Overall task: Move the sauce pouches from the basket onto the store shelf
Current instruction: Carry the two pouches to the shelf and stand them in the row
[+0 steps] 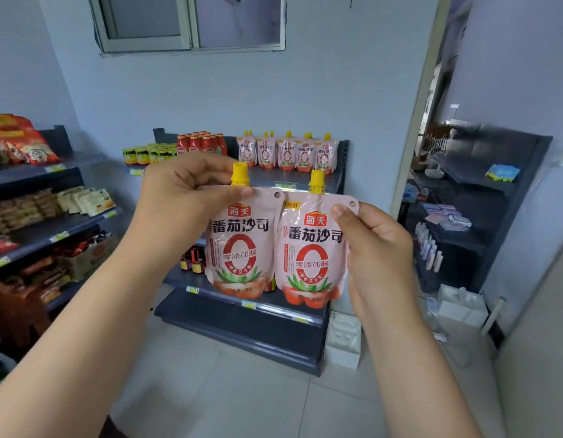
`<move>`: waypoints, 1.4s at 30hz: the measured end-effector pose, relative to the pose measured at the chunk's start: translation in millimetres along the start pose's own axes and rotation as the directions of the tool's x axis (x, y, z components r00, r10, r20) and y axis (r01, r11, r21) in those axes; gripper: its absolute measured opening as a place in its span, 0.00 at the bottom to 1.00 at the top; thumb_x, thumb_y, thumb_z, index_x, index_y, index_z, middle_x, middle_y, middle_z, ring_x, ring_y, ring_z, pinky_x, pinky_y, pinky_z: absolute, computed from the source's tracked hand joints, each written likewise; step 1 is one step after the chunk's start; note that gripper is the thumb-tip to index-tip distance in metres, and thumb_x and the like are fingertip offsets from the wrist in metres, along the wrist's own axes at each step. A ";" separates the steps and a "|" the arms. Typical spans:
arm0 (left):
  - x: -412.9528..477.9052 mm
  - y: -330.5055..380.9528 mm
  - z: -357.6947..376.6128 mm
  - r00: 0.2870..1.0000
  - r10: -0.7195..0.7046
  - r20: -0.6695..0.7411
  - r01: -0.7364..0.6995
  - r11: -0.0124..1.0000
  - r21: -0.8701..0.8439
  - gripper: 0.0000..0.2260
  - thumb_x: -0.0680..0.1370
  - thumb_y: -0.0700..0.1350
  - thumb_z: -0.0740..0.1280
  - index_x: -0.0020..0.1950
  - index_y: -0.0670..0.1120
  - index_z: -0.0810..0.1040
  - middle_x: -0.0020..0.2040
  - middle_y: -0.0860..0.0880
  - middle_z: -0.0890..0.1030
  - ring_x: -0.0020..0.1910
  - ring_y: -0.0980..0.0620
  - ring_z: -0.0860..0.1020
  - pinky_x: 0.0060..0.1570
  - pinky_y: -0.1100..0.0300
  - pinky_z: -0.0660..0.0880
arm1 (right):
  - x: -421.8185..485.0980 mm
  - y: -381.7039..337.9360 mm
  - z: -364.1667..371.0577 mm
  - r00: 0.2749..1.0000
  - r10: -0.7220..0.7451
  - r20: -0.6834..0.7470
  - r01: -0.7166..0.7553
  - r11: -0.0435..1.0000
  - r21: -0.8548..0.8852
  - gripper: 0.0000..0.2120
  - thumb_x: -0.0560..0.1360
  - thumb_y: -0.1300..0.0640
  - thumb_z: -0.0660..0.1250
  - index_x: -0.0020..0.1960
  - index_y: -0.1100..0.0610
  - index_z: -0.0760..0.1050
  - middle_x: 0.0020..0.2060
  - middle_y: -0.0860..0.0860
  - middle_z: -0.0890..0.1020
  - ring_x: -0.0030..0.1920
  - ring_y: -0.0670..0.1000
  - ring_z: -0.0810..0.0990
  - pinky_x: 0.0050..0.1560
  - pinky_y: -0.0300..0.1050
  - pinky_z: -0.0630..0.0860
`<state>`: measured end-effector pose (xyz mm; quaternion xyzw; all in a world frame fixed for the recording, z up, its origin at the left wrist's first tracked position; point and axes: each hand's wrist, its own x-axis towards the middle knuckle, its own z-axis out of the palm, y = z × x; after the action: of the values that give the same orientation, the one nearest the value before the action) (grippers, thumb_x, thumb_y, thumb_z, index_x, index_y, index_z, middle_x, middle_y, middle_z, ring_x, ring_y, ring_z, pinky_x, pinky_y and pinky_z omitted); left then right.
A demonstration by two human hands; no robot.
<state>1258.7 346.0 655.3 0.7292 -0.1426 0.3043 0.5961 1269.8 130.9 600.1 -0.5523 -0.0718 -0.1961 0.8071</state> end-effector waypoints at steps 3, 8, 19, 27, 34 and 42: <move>39.1 -21.9 0.7 1.000 0.018 0.022 -0.018 1.000 -0.002 0.10 0.71 0.36 0.78 0.48 0.48 0.85 0.41 0.49 0.88 0.40 0.50 0.87 0.36 0.59 0.83 | 36.9 15.4 16.8 1.000 0.000 -0.009 0.000 1.000 0.004 0.09 0.78 0.62 0.71 0.42 0.54 0.86 0.42 0.53 0.89 0.42 0.50 0.88 0.40 0.42 0.82; 111.7 -58.1 2.4 0.999 0.031 0.028 -0.028 0.996 -0.080 0.11 0.69 0.34 0.78 0.46 0.48 0.85 0.41 0.49 0.88 0.40 0.51 0.87 0.40 0.58 0.83 | 107.7 33.1 47.2 0.999 -0.042 0.024 0.043 0.999 -0.032 0.08 0.79 0.62 0.71 0.44 0.54 0.86 0.43 0.53 0.89 0.43 0.51 0.88 0.42 0.45 0.82; 259.6 -144.0 46.8 0.996 0.055 0.075 -0.053 0.998 -0.024 0.14 0.68 0.38 0.78 0.52 0.41 0.84 0.43 0.46 0.88 0.43 0.45 0.87 0.42 0.48 0.85 | 279.4 89.7 73.5 0.993 -0.115 0.030 0.113 0.993 0.041 0.07 0.78 0.64 0.72 0.44 0.56 0.87 0.42 0.53 0.89 0.41 0.50 0.88 0.40 0.44 0.82; 356.6 -198.8 67.7 0.996 0.072 0.045 -0.072 0.997 0.010 0.12 0.70 0.32 0.77 0.52 0.37 0.83 0.43 0.41 0.87 0.39 0.49 0.87 0.36 0.62 0.82 | 390.6 121.9 90.0 0.980 -0.163 0.118 0.167 0.986 -0.023 0.13 0.78 0.62 0.71 0.38 0.50 0.87 0.40 0.50 0.89 0.42 0.50 0.88 0.43 0.48 0.83; 421.1 -262.7 46.5 0.999 0.028 0.037 -0.029 0.999 0.022 0.14 0.65 0.38 0.78 0.50 0.46 0.85 0.43 0.43 0.88 0.43 0.46 0.87 0.48 0.51 0.85 | 454.9 162.0 127.3 0.975 -0.178 0.130 0.183 0.983 -0.033 0.11 0.79 0.62 0.71 0.41 0.51 0.86 0.41 0.50 0.89 0.43 0.50 0.88 0.42 0.45 0.83; 514.5 -323.2 14.2 0.991 0.059 0.116 -0.066 0.996 0.055 0.14 0.68 0.32 0.78 0.51 0.40 0.84 0.42 0.42 0.87 0.46 0.41 0.87 0.49 0.52 0.84 | 510.3 220.4 200.7 0.971 -0.219 0.096 0.226 0.971 -0.073 0.05 0.78 0.60 0.72 0.45 0.62 0.82 0.44 0.63 0.86 0.49 0.66 0.86 0.52 0.71 0.80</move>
<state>1845.4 492.5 716.7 0.7578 -0.1903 0.2847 0.5554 1843.0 263.5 655.6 -0.5820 -0.1600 -0.2639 0.7523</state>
